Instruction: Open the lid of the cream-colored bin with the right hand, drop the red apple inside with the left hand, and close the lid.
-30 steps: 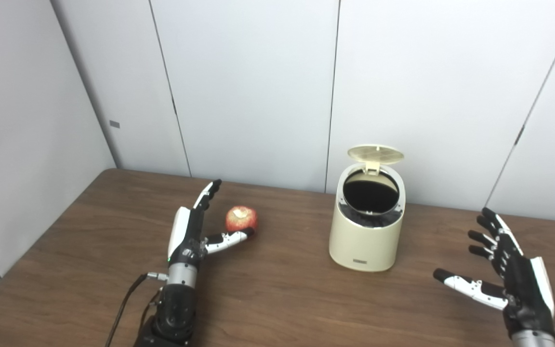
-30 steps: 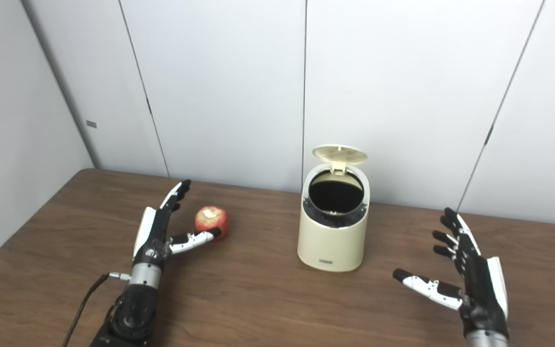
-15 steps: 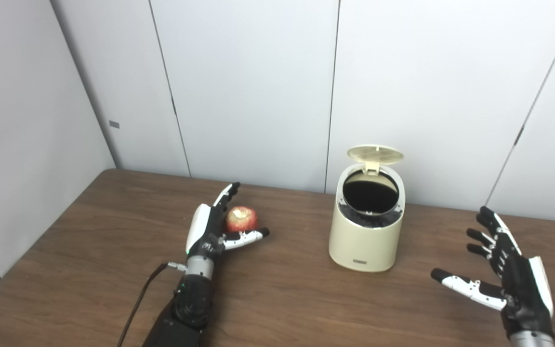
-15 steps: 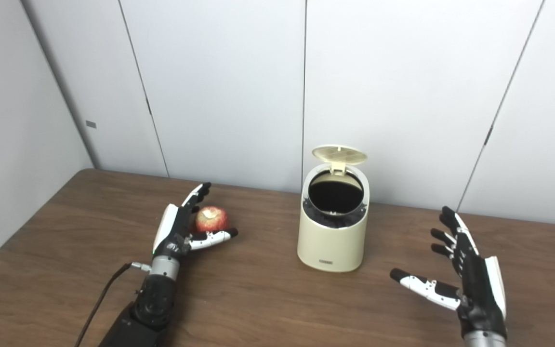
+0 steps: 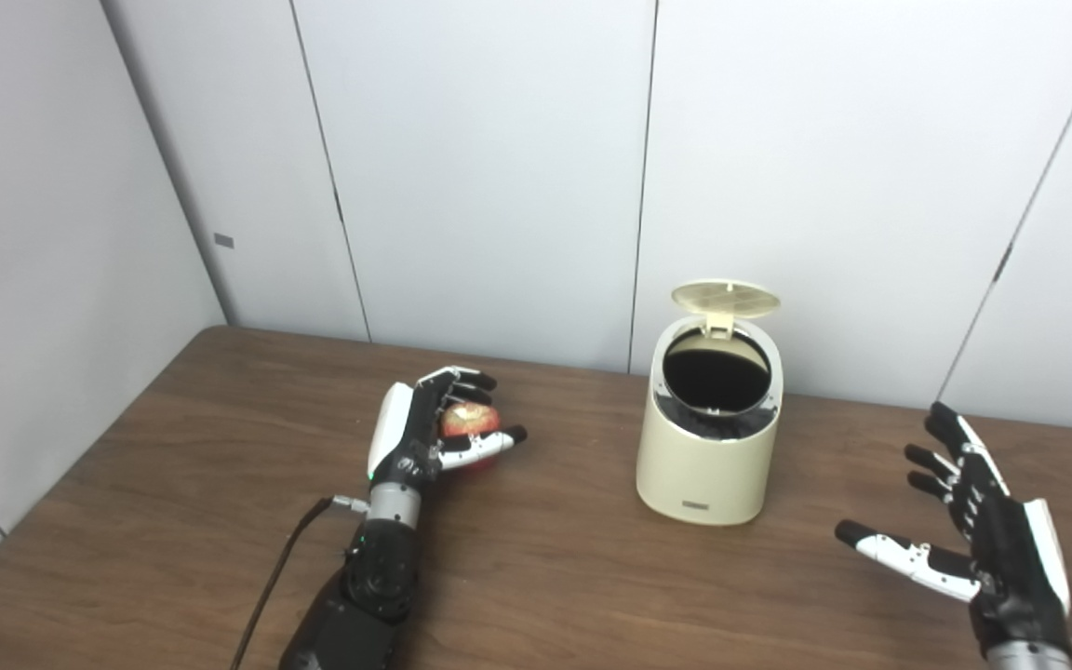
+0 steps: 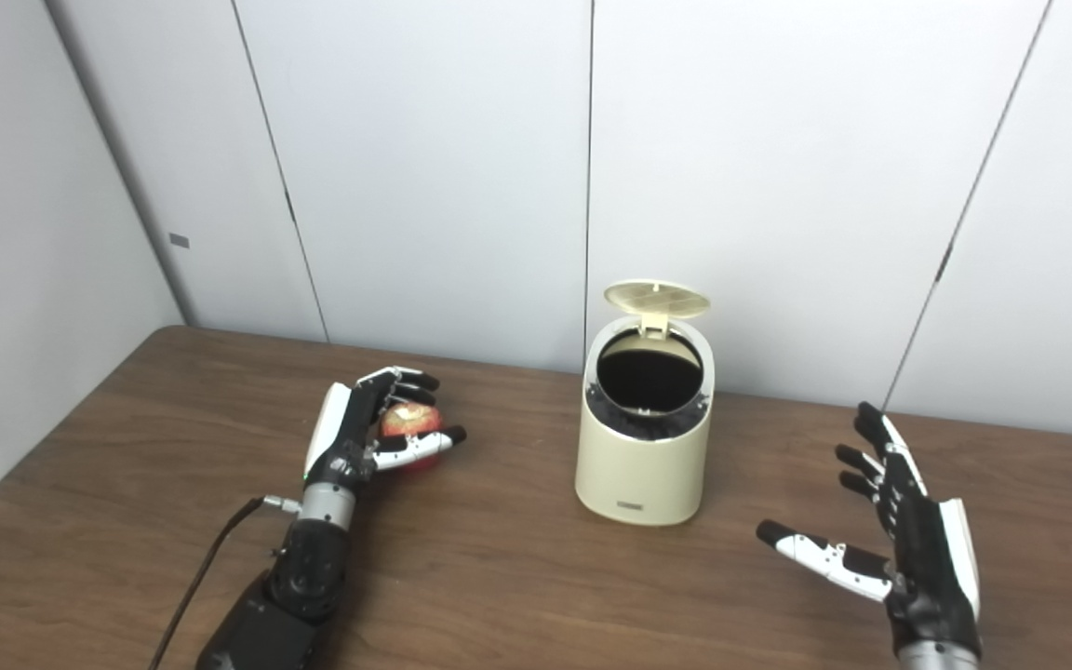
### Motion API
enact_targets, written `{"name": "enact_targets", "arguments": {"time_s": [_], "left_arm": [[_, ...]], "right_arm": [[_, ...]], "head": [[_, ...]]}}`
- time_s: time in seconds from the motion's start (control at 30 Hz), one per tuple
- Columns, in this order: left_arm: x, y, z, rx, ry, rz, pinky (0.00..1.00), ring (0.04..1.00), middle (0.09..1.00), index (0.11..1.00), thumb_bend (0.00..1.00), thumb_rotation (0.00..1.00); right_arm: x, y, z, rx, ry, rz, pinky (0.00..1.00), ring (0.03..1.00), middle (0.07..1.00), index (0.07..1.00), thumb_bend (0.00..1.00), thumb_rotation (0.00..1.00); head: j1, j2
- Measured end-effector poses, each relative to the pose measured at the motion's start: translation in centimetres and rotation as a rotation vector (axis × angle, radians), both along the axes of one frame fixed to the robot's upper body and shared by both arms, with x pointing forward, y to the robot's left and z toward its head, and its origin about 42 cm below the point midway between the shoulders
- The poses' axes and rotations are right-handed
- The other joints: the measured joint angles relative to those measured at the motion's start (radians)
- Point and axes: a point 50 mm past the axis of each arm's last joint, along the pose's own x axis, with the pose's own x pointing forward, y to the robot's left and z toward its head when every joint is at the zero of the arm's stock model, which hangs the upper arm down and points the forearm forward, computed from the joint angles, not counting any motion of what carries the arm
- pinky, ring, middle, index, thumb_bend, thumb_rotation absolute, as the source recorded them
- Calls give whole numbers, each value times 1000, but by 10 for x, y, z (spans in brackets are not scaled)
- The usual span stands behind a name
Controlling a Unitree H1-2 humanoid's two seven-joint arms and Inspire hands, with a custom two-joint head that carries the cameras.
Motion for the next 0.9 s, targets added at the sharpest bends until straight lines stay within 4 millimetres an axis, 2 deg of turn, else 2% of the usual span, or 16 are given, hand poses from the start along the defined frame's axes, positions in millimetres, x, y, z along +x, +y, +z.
{"name": "enact_targets", "arguments": {"time_s": [0.4,0.47,0.53,0.67,0.73,0.77,0.9], "left_arm": [[-2,0,1,11,-22,12,337,406,482,526,500,0],[-4,0,2,9,-48,5,338,411,485,521,500,0],[-7,-1,4,7,-74,9,338,414,488,517,501,0],[-18,-12,8,6,-115,-7,334,417,489,516,502,0],[-24,-22,9,-9,-132,-22,337,423,493,510,502,0],[-26,-27,11,-18,-144,-32,337,423,493,510,502,0],[-28,-44,34,-32,-230,-79,352,436,503,492,503,0]], "right_arm": [[1,-2,-5,-2,7,1,766,816,908,920,725,44],[2,-2,-8,-3,17,1,771,820,911,921,725,15],[2,-2,-11,-4,14,3,763,819,912,920,731,27],[5,-3,-22,-5,16,11,770,824,916,918,749,41],[5,-3,-26,-5,18,13,760,814,910,912,770,110],[5,-3,-27,-7,14,15,760,813,910,911,771,114],[5,-3,-28,-21,2,6,738,802,903,908,791,139]], "head": [[-8,0],[-26,-6],[-44,-14],[-63,-18],[-86,-26],[-86,-26],[-107,-32]]}}
